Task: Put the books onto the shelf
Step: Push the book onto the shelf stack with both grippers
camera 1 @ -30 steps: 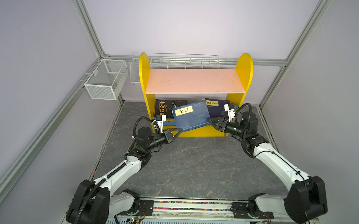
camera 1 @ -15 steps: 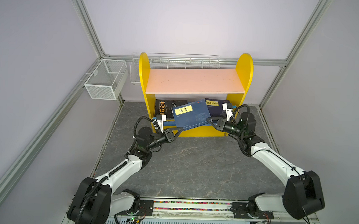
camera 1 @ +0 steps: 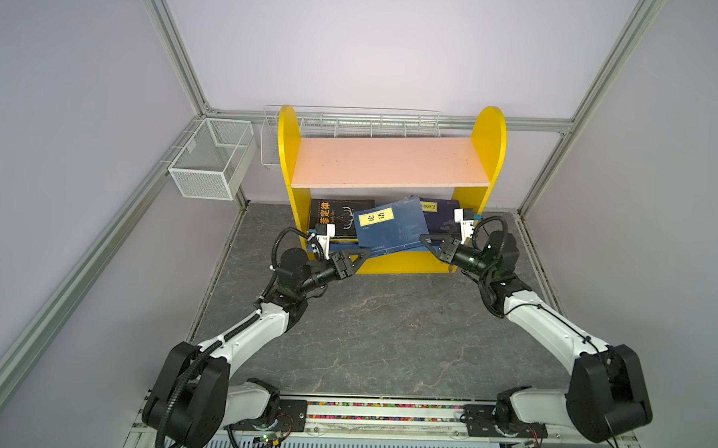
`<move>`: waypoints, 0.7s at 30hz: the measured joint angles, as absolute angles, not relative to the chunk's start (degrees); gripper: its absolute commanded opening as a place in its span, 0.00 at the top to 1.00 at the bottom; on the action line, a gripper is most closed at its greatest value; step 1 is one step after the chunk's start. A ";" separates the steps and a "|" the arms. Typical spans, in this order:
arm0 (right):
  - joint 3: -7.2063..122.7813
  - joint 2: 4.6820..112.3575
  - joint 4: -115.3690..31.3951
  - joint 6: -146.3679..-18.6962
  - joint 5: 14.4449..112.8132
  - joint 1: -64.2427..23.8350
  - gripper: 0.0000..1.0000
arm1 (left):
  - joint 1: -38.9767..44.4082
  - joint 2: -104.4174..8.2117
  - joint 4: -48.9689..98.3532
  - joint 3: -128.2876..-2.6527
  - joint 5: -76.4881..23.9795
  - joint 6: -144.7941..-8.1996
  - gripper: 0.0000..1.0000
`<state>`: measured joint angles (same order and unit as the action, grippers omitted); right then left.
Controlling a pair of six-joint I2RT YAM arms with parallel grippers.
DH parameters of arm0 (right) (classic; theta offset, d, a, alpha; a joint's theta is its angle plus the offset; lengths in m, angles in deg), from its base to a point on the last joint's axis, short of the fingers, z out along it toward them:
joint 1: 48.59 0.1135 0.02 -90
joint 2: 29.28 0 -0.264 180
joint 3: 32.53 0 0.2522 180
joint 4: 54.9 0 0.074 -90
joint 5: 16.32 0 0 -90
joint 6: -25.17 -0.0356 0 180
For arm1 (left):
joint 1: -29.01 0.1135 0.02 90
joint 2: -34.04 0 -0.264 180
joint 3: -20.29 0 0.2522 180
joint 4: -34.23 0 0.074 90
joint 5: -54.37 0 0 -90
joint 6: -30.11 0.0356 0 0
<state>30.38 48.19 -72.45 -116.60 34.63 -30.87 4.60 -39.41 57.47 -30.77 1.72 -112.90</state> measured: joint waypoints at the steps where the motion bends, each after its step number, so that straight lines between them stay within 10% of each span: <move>1: 30.36 48.17 -72.73 -116.78 34.59 -30.89 0.94 | 4.60 -40.11 57.95 -31.12 1.74 -113.30 0.54; 8: 30.21 47.60 -73.74 -117.32 35.03 -31.07 0.94 | 4.51 -45.33 64.57 -33.09 1.85 -116.79 1.00; 12: 30.14 47.43 -73.47 -117.30 35.53 -32.05 0.90 | 3.36 -47.21 65.95 -34.18 0.65 -117.47 1.00; 17: 30.14 44.28 -66.22 -114.50 40.60 -32.75 0.44 | -0.01 -48.39 61.09 -38.88 -3.57 -114.67 1.00; 21: 30.21 36.93 -54.07 -109.34 51.05 -32.51 0.40 | -0.91 -52.11 58.43 -44.93 -4.40 -113.25 1.00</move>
